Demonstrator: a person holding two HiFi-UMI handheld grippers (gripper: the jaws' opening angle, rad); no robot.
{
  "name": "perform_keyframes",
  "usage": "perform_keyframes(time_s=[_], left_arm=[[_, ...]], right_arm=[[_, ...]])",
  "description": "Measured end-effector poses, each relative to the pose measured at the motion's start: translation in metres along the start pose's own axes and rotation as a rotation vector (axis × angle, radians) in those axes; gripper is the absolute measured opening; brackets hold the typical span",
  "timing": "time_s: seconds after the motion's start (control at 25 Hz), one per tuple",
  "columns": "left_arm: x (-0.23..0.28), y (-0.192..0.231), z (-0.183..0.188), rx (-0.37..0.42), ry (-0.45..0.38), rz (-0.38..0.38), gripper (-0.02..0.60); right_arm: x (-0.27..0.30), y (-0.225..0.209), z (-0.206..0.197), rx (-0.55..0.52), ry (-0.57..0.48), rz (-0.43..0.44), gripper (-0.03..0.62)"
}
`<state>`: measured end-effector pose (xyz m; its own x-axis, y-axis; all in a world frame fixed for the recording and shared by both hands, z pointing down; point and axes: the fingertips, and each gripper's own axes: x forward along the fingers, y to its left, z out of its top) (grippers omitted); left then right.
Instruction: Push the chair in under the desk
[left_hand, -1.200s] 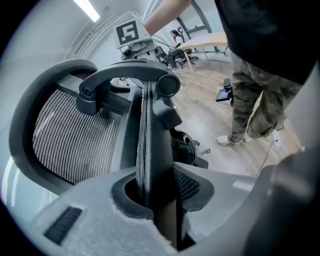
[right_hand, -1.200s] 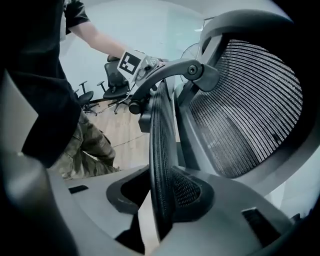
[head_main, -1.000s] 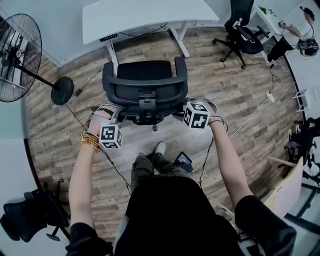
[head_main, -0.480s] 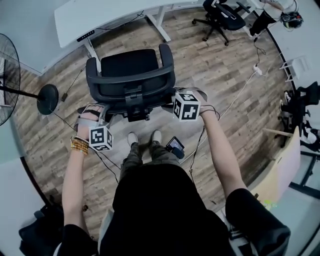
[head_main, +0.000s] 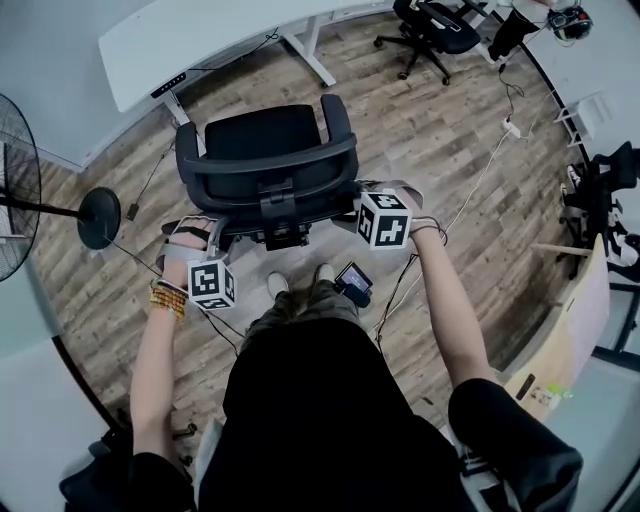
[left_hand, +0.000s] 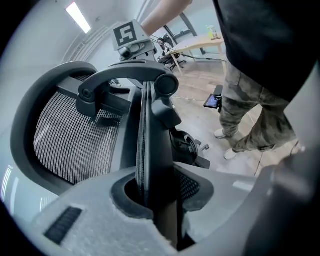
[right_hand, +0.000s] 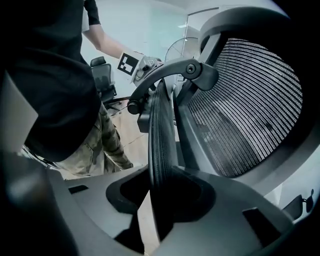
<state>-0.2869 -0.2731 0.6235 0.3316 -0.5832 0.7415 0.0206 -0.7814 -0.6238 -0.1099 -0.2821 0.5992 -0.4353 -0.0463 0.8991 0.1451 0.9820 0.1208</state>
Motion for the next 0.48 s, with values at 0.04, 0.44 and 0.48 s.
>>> perform_keyframes(time_s=[0.04,0.44,0.48], left_arm=[[0.000,0.000,0.002,0.005,-0.001,0.003,0.104],[0.003,0.013,-0.022,0.018,-0.013,0.002,0.104],[0.005,0.015,-0.024,0.019,-0.014,0.001,0.104]], right_arm=[[-0.001,0.002,-0.001,0.000,-0.002,-0.006,0.130],[0.009,-0.014,0.014,0.014,0.005,-0.036,0.131],[0.010,-0.017,0.015,0.016,0.005,-0.037,0.132]])
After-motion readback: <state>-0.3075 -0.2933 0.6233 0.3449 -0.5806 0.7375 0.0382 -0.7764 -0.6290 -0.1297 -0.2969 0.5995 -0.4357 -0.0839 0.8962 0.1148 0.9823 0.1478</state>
